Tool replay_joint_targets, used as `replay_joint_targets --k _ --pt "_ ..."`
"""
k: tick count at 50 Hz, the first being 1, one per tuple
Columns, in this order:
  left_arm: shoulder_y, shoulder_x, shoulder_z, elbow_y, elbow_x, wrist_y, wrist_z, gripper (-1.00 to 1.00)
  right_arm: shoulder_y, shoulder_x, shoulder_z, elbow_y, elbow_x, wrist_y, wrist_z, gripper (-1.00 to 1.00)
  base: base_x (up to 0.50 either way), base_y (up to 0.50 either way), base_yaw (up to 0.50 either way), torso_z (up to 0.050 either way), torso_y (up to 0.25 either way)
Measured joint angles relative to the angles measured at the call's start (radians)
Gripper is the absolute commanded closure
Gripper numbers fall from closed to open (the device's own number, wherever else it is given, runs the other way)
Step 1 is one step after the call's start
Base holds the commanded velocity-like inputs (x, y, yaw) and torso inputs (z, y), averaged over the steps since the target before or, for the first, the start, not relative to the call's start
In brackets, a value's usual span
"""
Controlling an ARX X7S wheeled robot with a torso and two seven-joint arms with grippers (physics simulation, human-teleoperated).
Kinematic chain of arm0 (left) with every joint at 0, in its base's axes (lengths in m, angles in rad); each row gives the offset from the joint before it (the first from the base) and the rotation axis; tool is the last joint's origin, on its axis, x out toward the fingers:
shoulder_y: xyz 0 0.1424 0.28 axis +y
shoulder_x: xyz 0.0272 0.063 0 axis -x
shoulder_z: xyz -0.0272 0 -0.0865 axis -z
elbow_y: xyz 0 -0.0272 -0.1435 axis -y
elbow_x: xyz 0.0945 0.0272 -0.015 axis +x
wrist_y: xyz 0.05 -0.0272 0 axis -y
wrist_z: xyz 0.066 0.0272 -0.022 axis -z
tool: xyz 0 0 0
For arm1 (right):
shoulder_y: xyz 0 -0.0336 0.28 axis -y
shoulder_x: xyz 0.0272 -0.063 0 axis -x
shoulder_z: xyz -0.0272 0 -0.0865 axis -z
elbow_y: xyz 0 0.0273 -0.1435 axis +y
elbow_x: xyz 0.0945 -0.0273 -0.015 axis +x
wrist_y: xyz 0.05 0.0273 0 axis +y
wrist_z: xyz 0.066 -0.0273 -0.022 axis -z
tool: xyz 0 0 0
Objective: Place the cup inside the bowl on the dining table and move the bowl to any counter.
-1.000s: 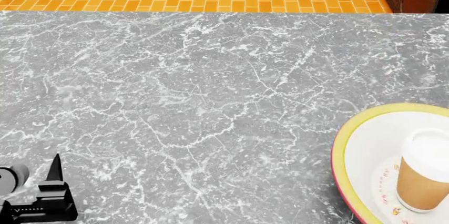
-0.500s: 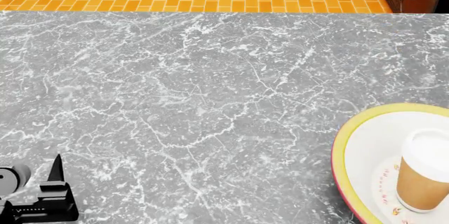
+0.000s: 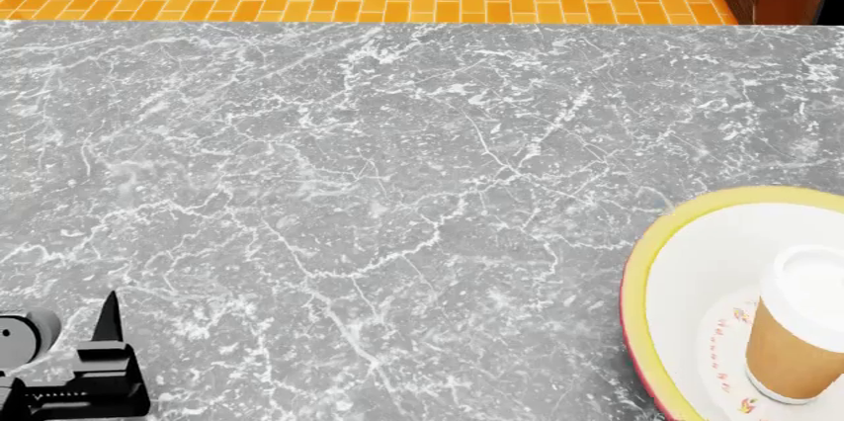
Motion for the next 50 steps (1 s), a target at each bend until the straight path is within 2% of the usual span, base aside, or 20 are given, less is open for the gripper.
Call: replay_joint_targets --k 15,34,50 --pt "-0.001 -0.004 0.004 -0.002 -0.006 0.003 -0.005 -1.0 -0.005 -0.03 0.03 0.001 0.014 -0.061 -0.011 1.0 0.0 0.0 0.0 0.0 0.0" --pt "-0.002 -0.008 0.012 -0.009 -0.009 0.009 -0.011 -1.0 0.035 -0.168 0.123 0.055 0.025 -0.192 -0.025 1.0 0.0 0.0 0.0 0.0 0.0" --pt "0.004 -0.012 0.013 -0.018 -0.014 0.022 -0.012 -1.0 0.195 -0.297 0.015 0.051 0.003 -0.267 -0.031 1.0 0.0 0.0 0.0 0.0 0.0"
